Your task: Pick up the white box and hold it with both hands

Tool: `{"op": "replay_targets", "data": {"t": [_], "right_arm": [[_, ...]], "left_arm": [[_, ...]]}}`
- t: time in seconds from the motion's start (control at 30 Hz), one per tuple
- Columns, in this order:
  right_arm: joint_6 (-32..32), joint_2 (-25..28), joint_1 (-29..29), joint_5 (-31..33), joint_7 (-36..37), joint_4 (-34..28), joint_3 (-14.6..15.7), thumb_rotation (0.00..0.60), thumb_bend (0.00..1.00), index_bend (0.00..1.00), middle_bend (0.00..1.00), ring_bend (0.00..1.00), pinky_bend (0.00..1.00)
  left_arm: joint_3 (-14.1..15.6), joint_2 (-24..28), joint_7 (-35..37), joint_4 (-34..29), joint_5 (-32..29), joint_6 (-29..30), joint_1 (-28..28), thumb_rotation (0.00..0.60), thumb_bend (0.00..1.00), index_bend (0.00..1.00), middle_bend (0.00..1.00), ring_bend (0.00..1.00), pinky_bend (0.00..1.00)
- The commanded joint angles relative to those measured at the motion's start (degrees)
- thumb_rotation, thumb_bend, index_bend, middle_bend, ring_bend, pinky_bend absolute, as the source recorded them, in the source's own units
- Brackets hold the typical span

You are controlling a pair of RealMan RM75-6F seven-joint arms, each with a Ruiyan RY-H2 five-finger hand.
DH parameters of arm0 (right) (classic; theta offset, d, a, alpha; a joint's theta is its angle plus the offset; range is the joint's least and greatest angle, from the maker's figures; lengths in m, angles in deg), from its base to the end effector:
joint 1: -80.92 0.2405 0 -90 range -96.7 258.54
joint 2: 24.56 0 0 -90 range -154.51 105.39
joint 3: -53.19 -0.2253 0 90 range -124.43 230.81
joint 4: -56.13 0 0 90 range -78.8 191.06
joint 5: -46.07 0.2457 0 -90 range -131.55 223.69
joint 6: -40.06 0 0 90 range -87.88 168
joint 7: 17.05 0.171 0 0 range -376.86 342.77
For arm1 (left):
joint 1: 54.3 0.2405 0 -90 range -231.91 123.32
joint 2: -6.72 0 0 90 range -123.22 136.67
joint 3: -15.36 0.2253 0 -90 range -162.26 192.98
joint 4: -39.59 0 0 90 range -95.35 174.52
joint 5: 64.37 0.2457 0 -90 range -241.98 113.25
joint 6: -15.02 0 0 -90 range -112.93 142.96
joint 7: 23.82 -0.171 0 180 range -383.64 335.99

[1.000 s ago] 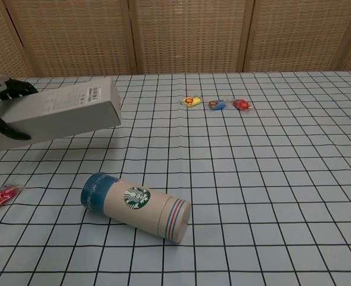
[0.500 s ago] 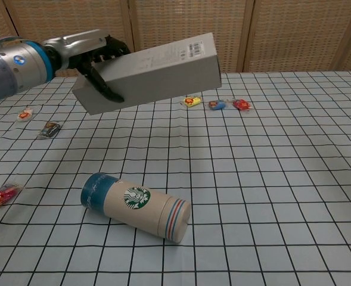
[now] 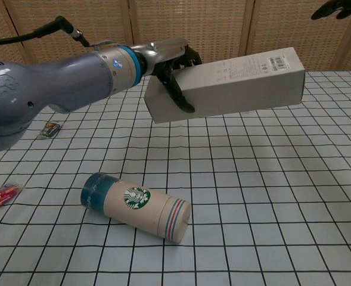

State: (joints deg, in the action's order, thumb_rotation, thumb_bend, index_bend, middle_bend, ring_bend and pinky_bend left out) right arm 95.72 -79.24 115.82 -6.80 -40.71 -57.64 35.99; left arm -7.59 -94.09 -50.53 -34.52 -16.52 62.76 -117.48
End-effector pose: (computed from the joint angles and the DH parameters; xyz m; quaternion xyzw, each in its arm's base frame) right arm -0.1320 -0.3485 0.0924 0.6926 -0.3928 0.3492 0.4941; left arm 0.0320 0.4078 -0.0924 -0.7405 -0.3736 -0.4243 0.3632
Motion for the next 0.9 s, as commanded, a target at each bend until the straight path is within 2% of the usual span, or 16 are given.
{"op": "replay_targets", "data": {"t": [0.03, 0.43, 0.67, 0.8, 0.83, 0.9], "right_arm": [[0.03, -2.46, 3.91, 6.04, -4.98, 0.59, 0.73, 0.6, 0.0, 0.0, 0.0, 0.0, 0.0], [3.47, -7.94, 12.35, 20.74, -15.71, 2.47, 3.55, 0.6, 0.0, 0.0, 0.0, 0.0, 0.0], [4.9, -9.89, 15.06, 25.07, -18.09, 3.9, 4.85, 0.6, 0.0, 0.0, 0.0, 0.0, 0.0], [5.76, -10.81, 15.91, 25.06, -18.78, 4.87, 5.58, 0.6, 0.0, 0.0, 0.0, 0.0, 0.0], [6.14, -11.15, 15.95, 24.36, -18.52, 5.28, 5.66, 0.6, 0.0, 0.01, 0.0, 0.0, 0.0], [6.78, -11.55, 15.87, 23.28, -17.95, 5.79, 5.7, 0.6, 0.0, 0.12, 0.09, 0.04, 0.0]], "left_arm": [[-0.1, -1.54, -0.65, 1.06, -1.34, 0.45, -1.48, 0.6, 0.13, 0.69, 0.58, 0.49, 0.56], [-0.44, -3.27, -0.32, 0.54, -2.85, 2.57, -3.52, 0.6, 0.13, 0.69, 0.58, 0.49, 0.56], [-0.12, -3.53, -0.62, -0.79, -3.68, 3.87, -3.86, 0.6, 0.13, 0.69, 0.58, 0.49, 0.56], [-0.06, -3.63, -0.74, -1.18, -3.93, 4.41, -4.11, 0.6, 0.13, 0.69, 0.58, 0.49, 0.56], [0.01, -3.68, -0.84, -1.13, -4.03, 4.53, -4.19, 0.6, 0.12, 0.69, 0.58, 0.49, 0.56], [0.06, -3.73, -0.9, -1.08, -4.21, 4.62, -4.3, 0.6, 0.12, 0.68, 0.58, 0.49, 0.56]]}}
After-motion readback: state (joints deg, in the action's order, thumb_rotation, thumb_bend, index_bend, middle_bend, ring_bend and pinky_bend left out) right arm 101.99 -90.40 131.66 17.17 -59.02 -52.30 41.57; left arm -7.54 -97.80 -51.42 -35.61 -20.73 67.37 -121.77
